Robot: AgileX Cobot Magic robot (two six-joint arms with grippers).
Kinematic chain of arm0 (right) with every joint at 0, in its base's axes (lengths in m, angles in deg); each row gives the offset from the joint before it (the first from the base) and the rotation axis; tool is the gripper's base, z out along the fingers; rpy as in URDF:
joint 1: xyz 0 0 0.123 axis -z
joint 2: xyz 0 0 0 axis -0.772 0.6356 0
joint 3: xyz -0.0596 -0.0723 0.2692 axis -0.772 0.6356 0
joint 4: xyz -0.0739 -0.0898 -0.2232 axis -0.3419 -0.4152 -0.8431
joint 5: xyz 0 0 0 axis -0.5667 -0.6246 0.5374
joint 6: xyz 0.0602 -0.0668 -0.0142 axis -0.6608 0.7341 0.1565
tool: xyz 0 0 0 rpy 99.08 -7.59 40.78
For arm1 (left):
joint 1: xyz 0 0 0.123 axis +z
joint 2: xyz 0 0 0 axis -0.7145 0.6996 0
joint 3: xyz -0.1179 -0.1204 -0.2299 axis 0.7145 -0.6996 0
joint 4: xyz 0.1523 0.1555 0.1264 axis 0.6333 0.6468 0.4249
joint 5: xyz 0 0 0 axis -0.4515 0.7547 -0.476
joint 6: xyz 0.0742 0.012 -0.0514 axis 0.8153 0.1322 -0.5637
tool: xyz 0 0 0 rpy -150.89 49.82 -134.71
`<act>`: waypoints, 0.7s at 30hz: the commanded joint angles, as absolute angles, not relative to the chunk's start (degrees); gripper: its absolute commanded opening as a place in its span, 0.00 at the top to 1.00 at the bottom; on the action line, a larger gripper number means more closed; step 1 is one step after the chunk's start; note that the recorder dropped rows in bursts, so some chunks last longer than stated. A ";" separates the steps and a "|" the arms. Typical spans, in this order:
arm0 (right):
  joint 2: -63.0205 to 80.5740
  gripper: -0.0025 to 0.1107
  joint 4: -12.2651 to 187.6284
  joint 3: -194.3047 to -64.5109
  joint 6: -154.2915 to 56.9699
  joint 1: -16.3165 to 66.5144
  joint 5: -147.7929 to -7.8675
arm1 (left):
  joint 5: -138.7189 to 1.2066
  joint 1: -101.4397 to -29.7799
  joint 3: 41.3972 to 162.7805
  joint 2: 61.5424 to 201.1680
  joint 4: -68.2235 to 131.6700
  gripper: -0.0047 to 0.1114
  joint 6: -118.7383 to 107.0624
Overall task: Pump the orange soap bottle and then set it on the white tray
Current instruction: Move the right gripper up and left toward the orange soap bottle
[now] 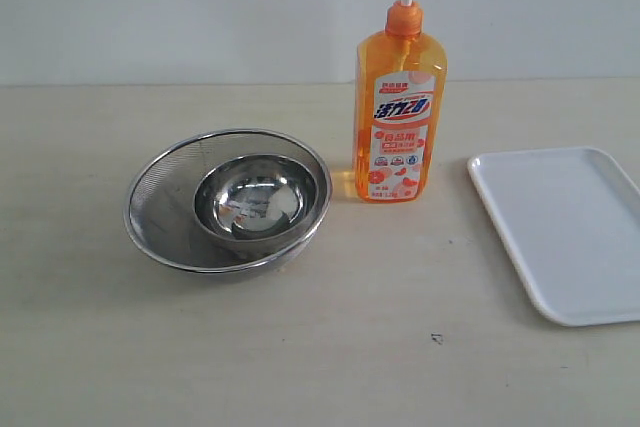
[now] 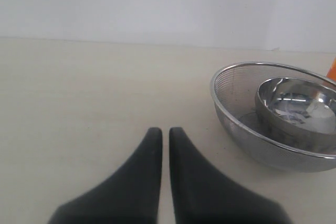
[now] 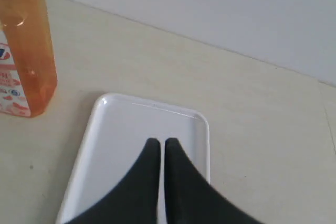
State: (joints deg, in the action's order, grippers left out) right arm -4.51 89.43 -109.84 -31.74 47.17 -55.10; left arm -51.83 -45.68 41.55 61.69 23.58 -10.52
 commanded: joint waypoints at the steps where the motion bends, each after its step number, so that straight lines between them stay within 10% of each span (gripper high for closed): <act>1: 1.06 0.98 97.77 -115.23 -16.92 47.34 -48.53 | -51.83 -45.96 41.40 61.54 23.83 0.92 -10.29; 21: 21.67 0.98 117.18 -131.17 14.79 50.86 -35.76 | -51.83 -45.96 41.40 61.54 23.83 0.92 -10.29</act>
State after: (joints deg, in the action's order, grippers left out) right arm 19.64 111.78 -129.47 8.54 48.95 -37.54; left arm -51.83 -45.68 41.55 61.69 23.58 -10.52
